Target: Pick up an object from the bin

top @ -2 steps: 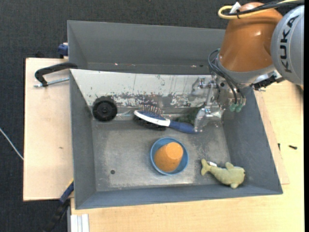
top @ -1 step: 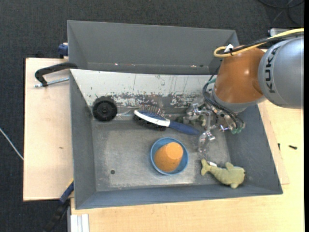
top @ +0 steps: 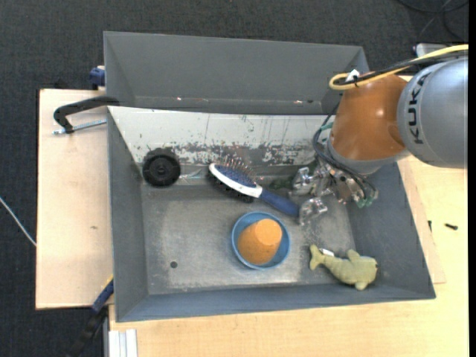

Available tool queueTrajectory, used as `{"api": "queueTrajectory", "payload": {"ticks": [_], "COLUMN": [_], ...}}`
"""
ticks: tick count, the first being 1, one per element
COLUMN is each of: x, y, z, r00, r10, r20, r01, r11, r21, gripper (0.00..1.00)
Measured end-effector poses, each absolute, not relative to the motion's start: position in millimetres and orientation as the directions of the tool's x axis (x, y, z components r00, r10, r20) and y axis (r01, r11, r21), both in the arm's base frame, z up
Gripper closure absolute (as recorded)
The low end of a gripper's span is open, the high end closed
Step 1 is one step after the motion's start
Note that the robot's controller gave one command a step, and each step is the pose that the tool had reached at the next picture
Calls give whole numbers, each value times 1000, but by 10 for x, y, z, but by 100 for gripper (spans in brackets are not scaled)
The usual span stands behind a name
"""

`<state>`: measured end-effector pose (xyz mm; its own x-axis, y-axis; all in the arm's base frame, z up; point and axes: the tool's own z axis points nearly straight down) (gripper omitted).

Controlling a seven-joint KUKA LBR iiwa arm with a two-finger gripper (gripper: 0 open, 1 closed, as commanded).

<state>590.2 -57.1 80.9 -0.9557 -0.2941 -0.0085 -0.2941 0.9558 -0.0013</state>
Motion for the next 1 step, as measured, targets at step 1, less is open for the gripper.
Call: {"api": "queueTrajectory", "payload": {"ticks": [1], "x": [5534], "y": [-755], "z": [2966], "r00": [-882], "r10": [-470], "r20": [-12], "r01": [-470], "r11": [882], "r21": [-8], "gripper": [100]}}
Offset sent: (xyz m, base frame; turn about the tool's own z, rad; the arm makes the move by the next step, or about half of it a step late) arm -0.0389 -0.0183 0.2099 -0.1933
